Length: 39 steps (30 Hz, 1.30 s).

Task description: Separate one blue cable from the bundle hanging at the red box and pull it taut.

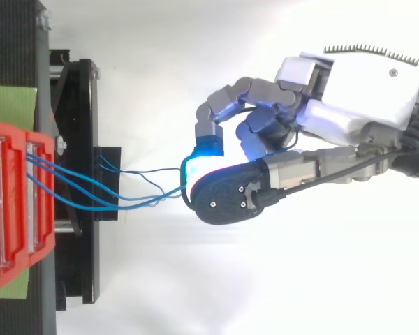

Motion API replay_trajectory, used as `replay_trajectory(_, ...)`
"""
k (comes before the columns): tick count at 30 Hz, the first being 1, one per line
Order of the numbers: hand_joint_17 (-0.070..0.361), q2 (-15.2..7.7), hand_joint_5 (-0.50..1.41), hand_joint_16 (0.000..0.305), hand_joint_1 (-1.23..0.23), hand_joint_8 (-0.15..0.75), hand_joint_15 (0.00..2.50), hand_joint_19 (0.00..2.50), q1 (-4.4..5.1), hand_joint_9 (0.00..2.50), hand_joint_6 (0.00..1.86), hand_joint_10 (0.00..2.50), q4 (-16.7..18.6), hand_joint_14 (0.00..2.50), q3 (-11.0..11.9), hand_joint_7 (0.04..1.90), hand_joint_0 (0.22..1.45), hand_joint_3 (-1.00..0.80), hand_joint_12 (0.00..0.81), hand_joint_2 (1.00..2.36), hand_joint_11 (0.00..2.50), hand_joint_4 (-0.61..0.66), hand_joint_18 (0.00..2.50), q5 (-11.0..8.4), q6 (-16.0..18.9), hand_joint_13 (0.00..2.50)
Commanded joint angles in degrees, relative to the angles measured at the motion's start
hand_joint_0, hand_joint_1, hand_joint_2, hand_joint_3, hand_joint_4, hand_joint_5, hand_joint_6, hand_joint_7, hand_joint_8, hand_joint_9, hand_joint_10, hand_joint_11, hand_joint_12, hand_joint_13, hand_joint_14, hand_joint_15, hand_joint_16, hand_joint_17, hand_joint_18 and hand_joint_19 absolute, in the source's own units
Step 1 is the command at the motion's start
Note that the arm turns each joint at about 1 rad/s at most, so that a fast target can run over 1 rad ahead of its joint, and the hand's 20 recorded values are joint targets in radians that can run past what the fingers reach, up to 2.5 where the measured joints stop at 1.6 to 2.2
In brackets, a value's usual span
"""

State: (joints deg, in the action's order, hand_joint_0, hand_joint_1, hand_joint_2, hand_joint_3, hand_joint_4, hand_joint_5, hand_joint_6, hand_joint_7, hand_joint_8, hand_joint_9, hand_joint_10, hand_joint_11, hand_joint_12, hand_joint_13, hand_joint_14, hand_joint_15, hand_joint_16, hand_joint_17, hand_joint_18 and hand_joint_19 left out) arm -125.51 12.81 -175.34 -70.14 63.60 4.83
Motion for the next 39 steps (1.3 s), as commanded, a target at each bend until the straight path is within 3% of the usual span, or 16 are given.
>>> replay_trajectory(1, 0.088, 0.0, -0.19, 0.039, -0.63, 0.350, 1.29, 1.70, 0.02, 0.81, 0.93, 2.50, 0.0, 2.50, 0.0, 1.16, 0.65, -0.33, 0.368, 1.01, 1.22, 0.17, 1.32, -0.05, 0.0, 0.82)
replay_trajectory(5, 0.089, 0.0, -0.19, 0.040, -0.69, 0.349, 1.29, 1.71, 0.02, 0.82, 0.94, 2.50, -0.1, 2.50, 0.0, 1.22, 0.66, -0.19, 0.368, 1.02, 1.25, 0.16, 1.32, -0.05, 0.0, 0.82)
replay_trajectory(12, 0.088, 0.0, -0.18, 0.039, -0.72, 0.348, 1.33, 1.70, 0.02, 0.82, 0.95, 2.50, 0.0, 2.50, 0.0, 1.23, 0.67, -0.11, 0.369, 1.02, 1.25, 0.11, 1.32, 0.21, 0.0, 0.83)
replay_trajectory(28, 0.089, 0.0, -0.18, 0.039, -0.72, 0.351, 1.38, 1.70, 0.11, 0.79, 0.95, 2.50, 0.0, 2.50, 0.0, 1.24, 0.68, -0.13, 0.395, 1.02, 1.26, 0.10, 1.27, 0.47, -3.7, 0.80)
replay_trajectory(39, 0.092, 0.0, -0.18, 0.041, -0.71, 0.355, 1.34, 1.69, 0.11, 0.79, 0.95, 2.50, -0.1, 2.50, 0.0, 1.24, 0.68, -0.14, 0.387, 1.02, 1.23, 0.11, 1.29, 0.30, -4.0, 0.79)
